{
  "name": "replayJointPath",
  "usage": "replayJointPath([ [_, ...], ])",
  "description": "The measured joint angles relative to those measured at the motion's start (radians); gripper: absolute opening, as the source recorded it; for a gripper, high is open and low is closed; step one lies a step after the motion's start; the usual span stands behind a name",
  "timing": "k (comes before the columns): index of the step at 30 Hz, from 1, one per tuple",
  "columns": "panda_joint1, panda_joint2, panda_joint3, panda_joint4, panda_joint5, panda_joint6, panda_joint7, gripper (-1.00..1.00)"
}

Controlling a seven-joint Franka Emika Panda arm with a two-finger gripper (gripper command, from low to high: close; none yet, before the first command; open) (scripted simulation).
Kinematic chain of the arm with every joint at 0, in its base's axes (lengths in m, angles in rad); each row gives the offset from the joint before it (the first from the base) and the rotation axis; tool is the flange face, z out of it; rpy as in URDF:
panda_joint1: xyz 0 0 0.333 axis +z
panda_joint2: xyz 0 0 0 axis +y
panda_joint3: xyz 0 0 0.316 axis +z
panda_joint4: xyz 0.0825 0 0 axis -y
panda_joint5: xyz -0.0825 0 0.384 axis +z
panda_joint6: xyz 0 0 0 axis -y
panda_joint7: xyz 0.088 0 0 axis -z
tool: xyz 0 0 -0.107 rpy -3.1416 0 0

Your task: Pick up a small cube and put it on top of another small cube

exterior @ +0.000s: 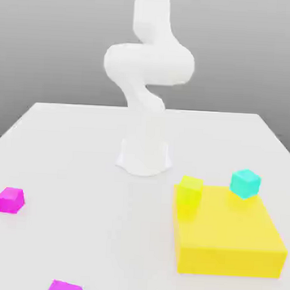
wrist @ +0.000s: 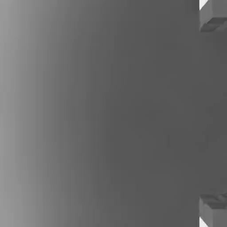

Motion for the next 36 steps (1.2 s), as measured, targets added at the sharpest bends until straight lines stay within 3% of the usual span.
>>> replayJointPath([
  [16, -0.408, 0.576, -0.178, -0.216, -0.038, 0.306, 0.482, 0.00],
  [23, -0.566, 0.834, -0.252, -0.307, 0.109, 0.439, 0.571, 0.00],
  [29, -0.676, 1.052, -0.132, -0.278, 0.261, 0.598, 0.481, 0.00],
  [30, -0.689, 1.074, -0.117, -0.273, 0.272, 0.615, 0.473, -1.00],
  [36, -0.694, 1.084, -0.110, -0.271, 0.276, 0.625, 0.469, -1.00],
])
